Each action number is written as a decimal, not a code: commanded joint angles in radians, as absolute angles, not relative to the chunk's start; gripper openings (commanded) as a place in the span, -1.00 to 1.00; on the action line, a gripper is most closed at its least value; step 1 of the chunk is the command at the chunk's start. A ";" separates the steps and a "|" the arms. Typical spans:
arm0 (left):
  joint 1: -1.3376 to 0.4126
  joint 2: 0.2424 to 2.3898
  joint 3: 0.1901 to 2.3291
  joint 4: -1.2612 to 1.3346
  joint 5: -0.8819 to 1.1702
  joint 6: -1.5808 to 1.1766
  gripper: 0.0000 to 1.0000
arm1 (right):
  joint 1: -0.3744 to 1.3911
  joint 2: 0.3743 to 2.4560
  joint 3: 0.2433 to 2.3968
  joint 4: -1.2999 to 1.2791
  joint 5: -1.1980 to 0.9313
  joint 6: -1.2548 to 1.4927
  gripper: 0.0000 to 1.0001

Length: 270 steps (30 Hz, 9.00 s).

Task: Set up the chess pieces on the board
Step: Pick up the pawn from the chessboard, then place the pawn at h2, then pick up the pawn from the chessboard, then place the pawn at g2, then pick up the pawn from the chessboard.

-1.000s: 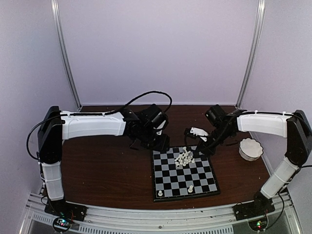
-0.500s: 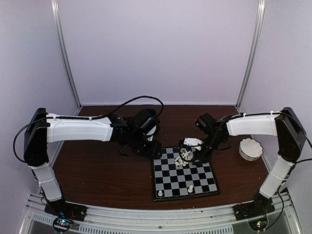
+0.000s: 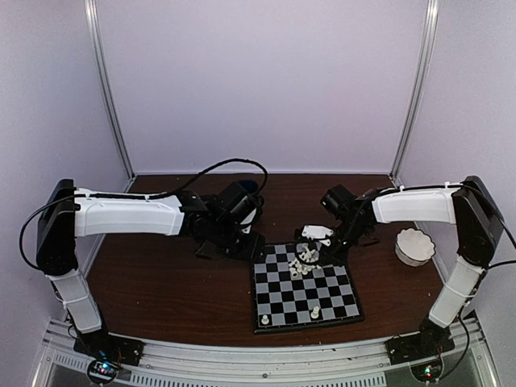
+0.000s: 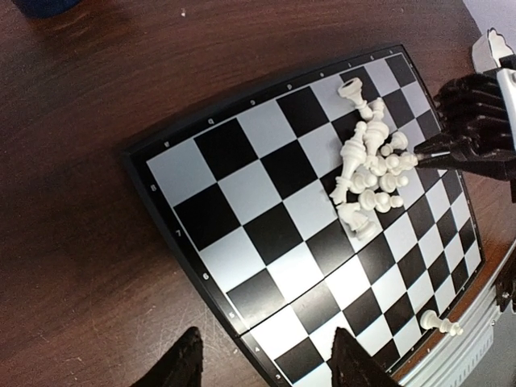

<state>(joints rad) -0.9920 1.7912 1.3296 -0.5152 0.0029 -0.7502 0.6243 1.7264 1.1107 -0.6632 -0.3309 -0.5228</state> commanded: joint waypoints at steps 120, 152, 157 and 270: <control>-1.005 1.529 1.152 -0.529 -0.133 -0.722 0.10 | 0.781 1.828 1.298 -0.778 -0.302 -0.784 -0.43; -1.006 1.558 1.149 -0.505 -0.109 -0.734 0.10 | 0.782 1.551 1.177 -0.850 -0.327 -0.732 -0.85; -1.006 1.565 1.154 -0.504 -0.107 -0.732 0.10 | 0.786 1.437 1.060 -0.881 -0.316 -0.736 -0.83; -1.012 1.519 1.109 -0.509 -0.120 -0.724 0.12 | 0.765 1.941 1.427 -0.828 -0.312 -0.701 -0.66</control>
